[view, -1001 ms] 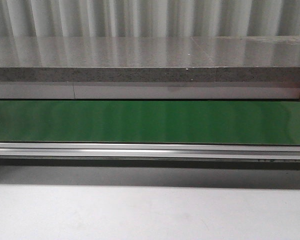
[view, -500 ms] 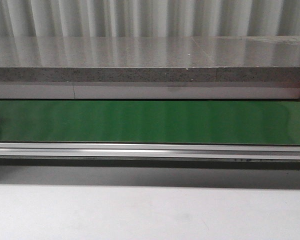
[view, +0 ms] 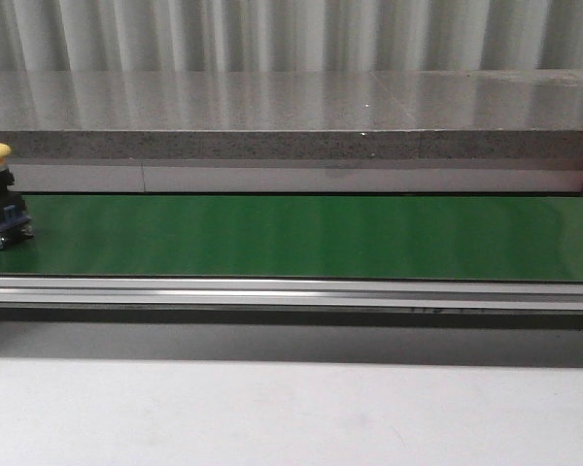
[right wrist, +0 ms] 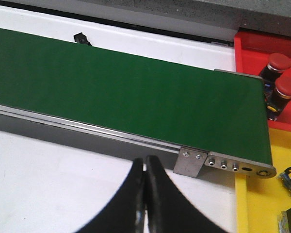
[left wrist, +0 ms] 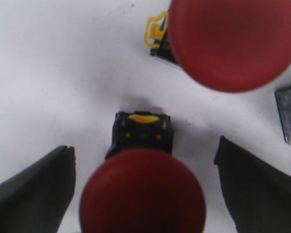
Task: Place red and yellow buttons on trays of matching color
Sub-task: 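Grasp a red button with the left gripper and set it on the belt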
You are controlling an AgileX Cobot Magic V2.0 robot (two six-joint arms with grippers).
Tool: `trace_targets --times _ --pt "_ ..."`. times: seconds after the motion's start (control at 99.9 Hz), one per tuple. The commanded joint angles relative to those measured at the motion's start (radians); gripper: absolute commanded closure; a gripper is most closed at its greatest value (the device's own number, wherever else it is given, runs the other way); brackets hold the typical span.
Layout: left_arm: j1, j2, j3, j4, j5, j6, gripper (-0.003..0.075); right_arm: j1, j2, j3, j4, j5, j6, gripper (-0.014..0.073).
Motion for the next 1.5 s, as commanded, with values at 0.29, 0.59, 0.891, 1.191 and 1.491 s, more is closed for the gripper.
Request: trace_targets --times 0.29,0.59,0.891,1.191,1.491 --pt "0.003 -0.033 -0.041 -0.013 -0.093 -0.011 0.0377 -0.001 0.009 -0.026 -0.003 -0.07 -0.007 0.0659" --pt "0.003 -0.094 -0.037 -0.013 -0.101 -0.001 0.0603 -0.001 0.009 -0.026 -0.003 -0.07 -0.007 0.0659" --pt "-0.065 -0.328 0.131 -0.013 -0.162 0.02 0.0612 -0.001 0.009 -0.026 -0.003 -0.07 -0.007 0.0659" --pt "-0.226 -0.544 0.297 -0.013 -0.186 0.02 0.0612 -0.001 0.009 -0.026 -0.003 -0.07 -0.007 0.0659" --pt "-0.336 -0.548 0.353 -0.011 -0.22 0.028 0.0612 -0.001 0.009 -0.026 -0.002 -0.069 -0.007 0.0659"
